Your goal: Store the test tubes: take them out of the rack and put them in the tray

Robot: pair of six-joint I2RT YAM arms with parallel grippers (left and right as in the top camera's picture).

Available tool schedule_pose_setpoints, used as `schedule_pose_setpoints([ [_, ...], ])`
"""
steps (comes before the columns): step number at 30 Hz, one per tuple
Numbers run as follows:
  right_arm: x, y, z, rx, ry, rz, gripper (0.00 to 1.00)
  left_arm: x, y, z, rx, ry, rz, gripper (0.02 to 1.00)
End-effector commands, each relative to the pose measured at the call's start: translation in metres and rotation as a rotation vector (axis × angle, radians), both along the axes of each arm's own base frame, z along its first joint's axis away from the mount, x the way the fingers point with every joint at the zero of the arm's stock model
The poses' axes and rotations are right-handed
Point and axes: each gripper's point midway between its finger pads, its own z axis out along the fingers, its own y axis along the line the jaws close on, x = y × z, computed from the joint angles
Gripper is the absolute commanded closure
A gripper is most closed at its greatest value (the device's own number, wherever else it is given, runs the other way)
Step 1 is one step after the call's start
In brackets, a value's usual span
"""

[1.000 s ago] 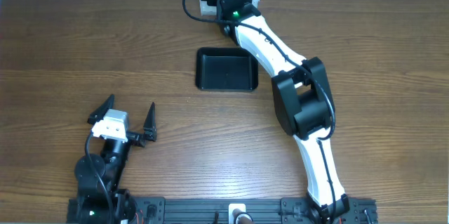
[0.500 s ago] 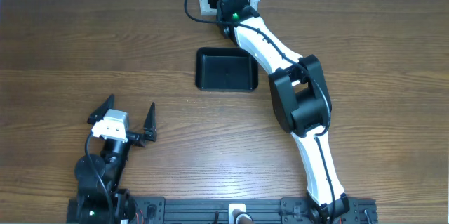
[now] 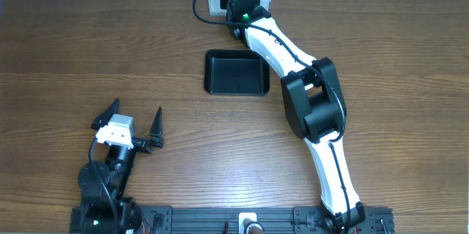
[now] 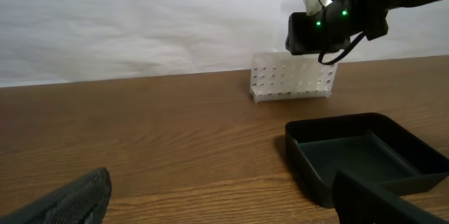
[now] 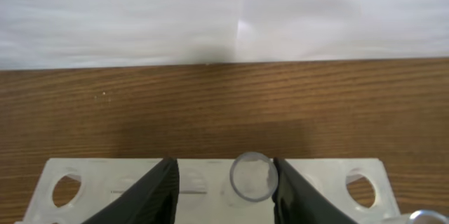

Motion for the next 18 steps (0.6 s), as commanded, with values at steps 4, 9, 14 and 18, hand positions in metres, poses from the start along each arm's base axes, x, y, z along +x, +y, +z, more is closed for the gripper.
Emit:
schedule_pose_setpoints([
  [4, 0.0041, -0.0097, 0.0069, -0.019, -0.016, -0.035, 0.728, -0.0001, -0.0003, -0.0018, 0.01, 0.0, -0.005, 0.018],
  [9, 0.0041, -0.0117, 0.0072, -0.037, -0.016, -0.038, 0.794, -0.0001, -0.0003, -0.0018, 0.01, 0.0, -0.005, 0.018],
  [14, 0.0041, -0.0118, 0.0072, -0.039, -0.016, -0.038, 0.833, -0.0001, -0.0003, -0.0018, 0.01, 0.0, -0.005, 0.018],
  [18, 0.0041, -0.0117, 0.0072, -0.039, -0.016, -0.037, 0.862, -0.0001, -0.0003, -0.0018, 0.01, 0.0, -0.005, 0.018],
])
